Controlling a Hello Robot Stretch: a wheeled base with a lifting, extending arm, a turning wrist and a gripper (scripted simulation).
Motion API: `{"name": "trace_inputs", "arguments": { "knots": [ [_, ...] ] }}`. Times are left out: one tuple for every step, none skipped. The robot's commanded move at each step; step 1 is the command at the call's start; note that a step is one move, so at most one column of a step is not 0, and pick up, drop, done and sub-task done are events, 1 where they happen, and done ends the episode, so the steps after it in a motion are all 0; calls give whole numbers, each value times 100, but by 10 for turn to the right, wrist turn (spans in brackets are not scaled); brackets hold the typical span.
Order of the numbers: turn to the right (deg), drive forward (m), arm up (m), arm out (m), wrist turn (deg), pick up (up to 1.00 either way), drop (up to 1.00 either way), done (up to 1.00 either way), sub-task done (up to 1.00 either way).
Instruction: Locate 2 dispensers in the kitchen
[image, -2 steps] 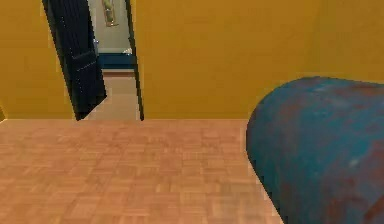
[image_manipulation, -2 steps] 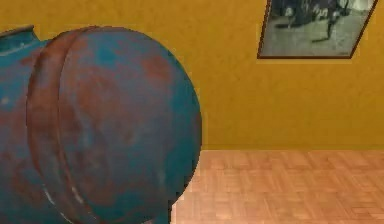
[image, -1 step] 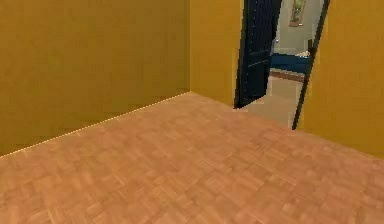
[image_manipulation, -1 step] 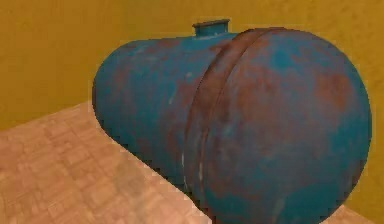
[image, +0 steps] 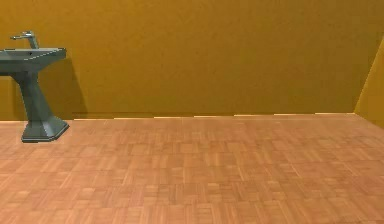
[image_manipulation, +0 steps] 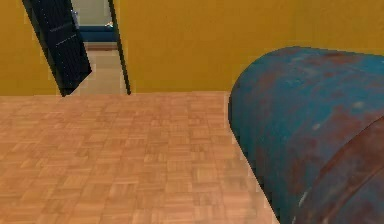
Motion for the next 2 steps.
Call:
{"name": "trace_inputs", "arguments": {
  "knots": [
    [-30, 0, 0, 0, 0, 0, 0, 0, 0],
    [0, 15, 0, 0, 0, 0, 0, 0, 0]
  ]
}}
